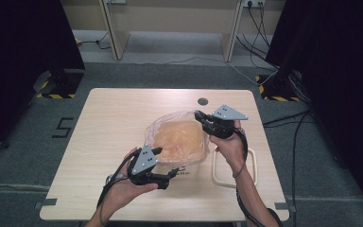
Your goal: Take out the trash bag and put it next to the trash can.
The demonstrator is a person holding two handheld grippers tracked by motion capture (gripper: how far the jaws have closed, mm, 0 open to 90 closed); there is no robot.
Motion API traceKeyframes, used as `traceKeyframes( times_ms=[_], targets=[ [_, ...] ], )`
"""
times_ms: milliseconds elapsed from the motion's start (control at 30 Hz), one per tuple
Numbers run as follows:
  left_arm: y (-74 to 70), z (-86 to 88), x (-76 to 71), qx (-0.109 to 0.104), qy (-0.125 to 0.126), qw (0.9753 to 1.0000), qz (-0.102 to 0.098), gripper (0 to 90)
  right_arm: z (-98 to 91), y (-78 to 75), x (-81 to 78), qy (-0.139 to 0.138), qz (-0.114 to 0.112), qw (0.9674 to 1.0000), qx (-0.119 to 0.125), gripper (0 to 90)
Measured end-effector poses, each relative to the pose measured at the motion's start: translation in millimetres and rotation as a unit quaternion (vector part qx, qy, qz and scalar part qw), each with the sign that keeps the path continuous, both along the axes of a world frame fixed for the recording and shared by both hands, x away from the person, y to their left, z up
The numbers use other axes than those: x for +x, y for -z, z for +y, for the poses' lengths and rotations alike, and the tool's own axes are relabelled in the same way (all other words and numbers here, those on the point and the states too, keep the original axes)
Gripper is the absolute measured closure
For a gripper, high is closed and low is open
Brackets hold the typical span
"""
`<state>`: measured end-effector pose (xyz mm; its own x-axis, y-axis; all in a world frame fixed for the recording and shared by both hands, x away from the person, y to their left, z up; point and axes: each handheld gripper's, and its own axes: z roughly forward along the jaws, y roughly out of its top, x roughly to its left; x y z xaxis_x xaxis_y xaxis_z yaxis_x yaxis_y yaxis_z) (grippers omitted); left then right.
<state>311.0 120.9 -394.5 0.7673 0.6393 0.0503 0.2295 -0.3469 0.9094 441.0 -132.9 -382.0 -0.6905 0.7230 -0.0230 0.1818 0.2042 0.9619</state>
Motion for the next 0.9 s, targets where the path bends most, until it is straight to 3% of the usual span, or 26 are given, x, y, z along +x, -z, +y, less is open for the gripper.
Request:
traceKeyframes(
  times_ms=[500, 600, 767, 900],
  targets=[
    [9.1, -10.3, 10.8, 0.004, 0.02, 0.9997, 0.009, 16.7, -1.6, 2.1, 1.6, -0.003, 0.003, 1.0, 0.002, 85.5],
    [12.8, -11.3, 15.3, 0.016, 0.023, 0.9996, 0.01, 16.7, -1.0, 3.2, 1.7, -0.007, 0.006, 1.0, 0.003, 85.3],
    [17.4, -11.2, 15.2, 0.018, 0.023, 0.9995, 0.014, 17.5, -0.6, 6.3, 3.6, -0.007, 0.01, 0.9999, 0.001, 85.3],
    [17.9, -10.1, 14.4, 0.02, 0.021, 0.9995, 0.014, 25.4, -0.1, 6.9, 3.4, -0.007, 0.011, 0.9999, 0.002, 85.3]
  ],
)
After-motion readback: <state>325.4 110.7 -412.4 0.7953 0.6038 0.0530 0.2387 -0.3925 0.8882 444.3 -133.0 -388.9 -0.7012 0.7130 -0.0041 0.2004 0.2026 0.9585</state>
